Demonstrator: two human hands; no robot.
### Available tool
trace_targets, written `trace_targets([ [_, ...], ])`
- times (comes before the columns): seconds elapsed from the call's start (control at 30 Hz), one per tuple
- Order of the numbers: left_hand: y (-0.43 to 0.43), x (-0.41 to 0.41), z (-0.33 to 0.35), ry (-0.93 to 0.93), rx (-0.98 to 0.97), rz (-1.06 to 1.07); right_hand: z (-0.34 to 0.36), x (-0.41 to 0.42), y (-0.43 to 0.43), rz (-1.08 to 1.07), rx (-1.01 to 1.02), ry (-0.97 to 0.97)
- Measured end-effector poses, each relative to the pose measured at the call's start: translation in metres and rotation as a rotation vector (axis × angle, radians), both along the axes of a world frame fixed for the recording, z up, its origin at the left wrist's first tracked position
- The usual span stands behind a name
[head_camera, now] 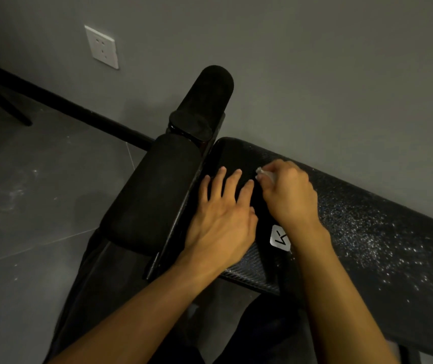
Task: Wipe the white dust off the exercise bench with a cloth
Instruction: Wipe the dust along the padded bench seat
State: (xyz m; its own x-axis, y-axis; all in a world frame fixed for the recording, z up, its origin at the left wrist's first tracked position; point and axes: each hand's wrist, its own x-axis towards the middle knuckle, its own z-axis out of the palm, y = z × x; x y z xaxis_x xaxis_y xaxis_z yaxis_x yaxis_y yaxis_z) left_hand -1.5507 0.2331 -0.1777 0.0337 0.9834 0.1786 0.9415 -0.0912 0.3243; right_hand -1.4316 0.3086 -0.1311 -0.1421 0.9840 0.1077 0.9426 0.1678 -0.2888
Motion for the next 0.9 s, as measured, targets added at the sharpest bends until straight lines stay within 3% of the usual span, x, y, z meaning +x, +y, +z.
trace_targets([
  [0.17,0.000,0.001,0.000,-0.003,0.006,0.003,0.004,-0.018,0.039,-0.057,0.003,-0.031],
  [0.37,0.000,0.002,-0.002,0.009,0.008,0.013,-0.001,-0.015,0.012,0.018,0.010,-0.041],
  [0.63,0.000,0.000,-0.002,-0.004,0.016,0.003,0.008,-0.034,0.049,0.048,-0.015,-0.058],
  [0.77,0.000,0.001,-0.003,-0.006,0.011,0.004,0.017,-0.003,0.000,0.023,-0.083,-0.116],
  [0.9,-0.001,0.002,-0.002,0.013,0.006,0.005,0.008,0.014,-0.073,-0.020,-0.063,0.015],
])
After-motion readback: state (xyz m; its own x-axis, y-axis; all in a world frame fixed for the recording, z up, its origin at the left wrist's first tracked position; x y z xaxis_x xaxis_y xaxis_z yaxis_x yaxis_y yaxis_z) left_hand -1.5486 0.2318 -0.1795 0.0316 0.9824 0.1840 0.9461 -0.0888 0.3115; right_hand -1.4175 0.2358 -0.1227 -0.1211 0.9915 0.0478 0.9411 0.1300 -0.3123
